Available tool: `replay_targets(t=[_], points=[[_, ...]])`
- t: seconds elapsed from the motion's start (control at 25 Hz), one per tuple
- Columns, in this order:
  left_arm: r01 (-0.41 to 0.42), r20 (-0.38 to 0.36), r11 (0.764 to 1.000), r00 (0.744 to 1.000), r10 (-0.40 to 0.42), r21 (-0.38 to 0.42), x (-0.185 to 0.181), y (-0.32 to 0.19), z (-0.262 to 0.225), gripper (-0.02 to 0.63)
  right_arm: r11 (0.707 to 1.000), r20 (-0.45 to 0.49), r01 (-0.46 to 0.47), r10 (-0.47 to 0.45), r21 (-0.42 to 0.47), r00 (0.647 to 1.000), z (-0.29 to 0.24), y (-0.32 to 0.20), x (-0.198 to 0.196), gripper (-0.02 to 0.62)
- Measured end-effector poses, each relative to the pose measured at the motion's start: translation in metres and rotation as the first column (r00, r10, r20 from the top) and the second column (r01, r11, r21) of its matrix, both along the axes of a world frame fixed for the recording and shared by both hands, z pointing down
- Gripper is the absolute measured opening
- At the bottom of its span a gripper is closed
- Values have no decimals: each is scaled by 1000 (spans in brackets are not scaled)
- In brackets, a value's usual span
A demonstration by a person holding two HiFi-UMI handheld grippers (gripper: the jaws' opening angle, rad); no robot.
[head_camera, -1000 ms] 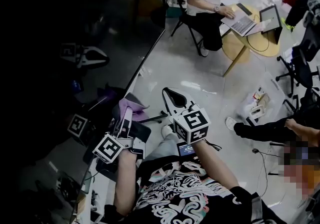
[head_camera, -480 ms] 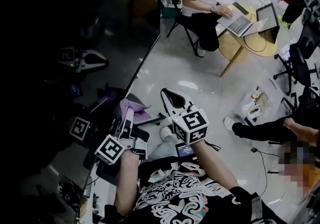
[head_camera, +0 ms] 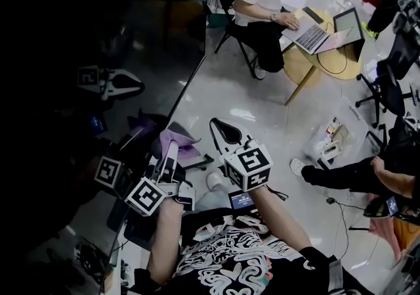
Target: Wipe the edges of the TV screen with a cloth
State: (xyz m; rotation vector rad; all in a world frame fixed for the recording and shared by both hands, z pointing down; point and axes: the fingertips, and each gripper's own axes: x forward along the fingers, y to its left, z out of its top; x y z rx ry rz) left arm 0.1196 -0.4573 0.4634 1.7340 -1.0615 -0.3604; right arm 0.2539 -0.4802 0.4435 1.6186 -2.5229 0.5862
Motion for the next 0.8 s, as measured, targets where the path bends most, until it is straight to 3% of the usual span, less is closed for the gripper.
replay_targets(t=[0.08, 0.16, 0.28, 0.4, 0.48, 0.68, 0.8], points=[[23, -142, 999, 990, -27, -33, 11, 1, -4, 112, 1000, 1, -11, 11, 3, 1000, 0, -2, 1, 31], [32, -194, 998, 980, -42, -54, 14, 4, -5, 112, 1000, 2, -10, 10, -1, 1000, 0, -4, -2, 31], [29, -179, 998, 983, -37, -49, 13, 4, -5, 112, 1000, -4, 2, -2, 2, 1000, -2, -9, -8, 31], [0, -42, 1000, 999, 0, 4, 2, 2, -4, 112, 1000, -11, 0, 0, 10, 1000, -6, -12, -11, 31], [-6, -15, 1000, 1000, 7, 22, 0, 1, -5, 112, 1000, -20, -9, 9, 11, 1000, -9, -12, -9, 31], [35, -188, 999, 981, -41, -35, 13, -1, -12, 112, 1000, -36, -22, 23, 21, 999, -17, -17, 0, 31], [33, -206, 999, 978, -40, -39, 11, -1, -9, 112, 999, -49, -24, 25, 29, 998, -18, -17, -3, 31]])
